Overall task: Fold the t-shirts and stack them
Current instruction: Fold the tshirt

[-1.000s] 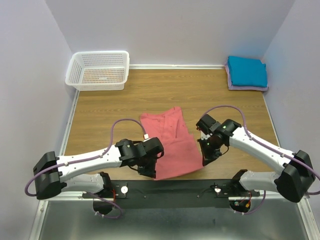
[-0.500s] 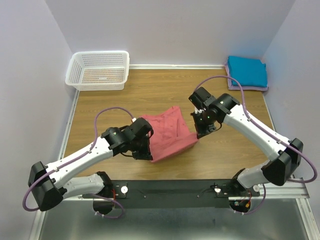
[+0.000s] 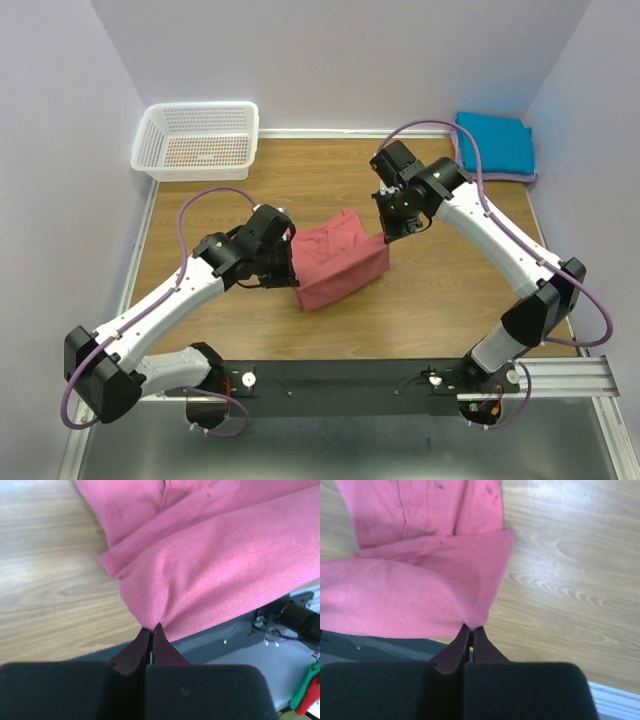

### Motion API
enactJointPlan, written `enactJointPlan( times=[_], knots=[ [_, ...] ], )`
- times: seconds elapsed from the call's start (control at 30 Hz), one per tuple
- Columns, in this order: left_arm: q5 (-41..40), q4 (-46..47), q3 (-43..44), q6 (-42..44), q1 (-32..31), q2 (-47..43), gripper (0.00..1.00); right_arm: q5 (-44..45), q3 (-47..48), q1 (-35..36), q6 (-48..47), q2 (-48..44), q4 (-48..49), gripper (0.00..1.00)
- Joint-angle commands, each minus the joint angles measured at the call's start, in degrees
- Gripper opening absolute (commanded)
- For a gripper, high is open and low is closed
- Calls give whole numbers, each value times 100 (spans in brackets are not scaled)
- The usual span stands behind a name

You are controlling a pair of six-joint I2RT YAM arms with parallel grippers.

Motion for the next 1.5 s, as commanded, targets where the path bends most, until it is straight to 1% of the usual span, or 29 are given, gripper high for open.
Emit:
enactJointPlan(
  times=[0.0, 0.27, 0.43, 0.53, 0.63, 0.77, 0.8, 0.93, 1.17, 1.33, 1.47],
  knots=[
    [-170, 218, 140, 430, 269, 130, 0, 164, 397, -80, -181, 295, 307, 1],
    [-205, 648, 175, 826, 858, 384, 0, 137, 986, -176, -304, 928, 738, 0],
    [-258, 983, 123, 923, 1174, 552, 0, 199, 1118, -255, -374, 1306, 1010, 1],
    [-319, 1341, 78, 1010, 1350, 709, 0, 269, 1118, -334, -383, 1473, 1195, 1],
    [-381, 1614, 105, 1133, 1508, 981, 0, 322, 1118, -378, -383, 1605, 1353, 1],
    [-381, 1878, 306, 1300, 1605, 1333, 0, 410, 1074, -440, -357, 1737, 1643, 1],
    [-538, 1923, 350, 1335, 1614, 1395, 0, 445, 1074, -449, -340, 1755, 1687, 0],
    [-697, 2160, 605, 1546, 1632, 1667, 0, 533, 1039, -580, -313, 1755, 1907, 0],
    [-829, 2660, 983, 1775, 1685, 2308, 0, 384, 907, -897, -278, 1851, 2276, 1],
    [-1057, 2986, 1054, 1828, 1781, 2775, 0, 226, 758, -1090, -260, 2053, 2601, 1],
    [-1163, 3433, 1080, 1854, 1878, 3257, 0, 164, 608, -1187, -190, 2282, 2961, 1]
  ],
)
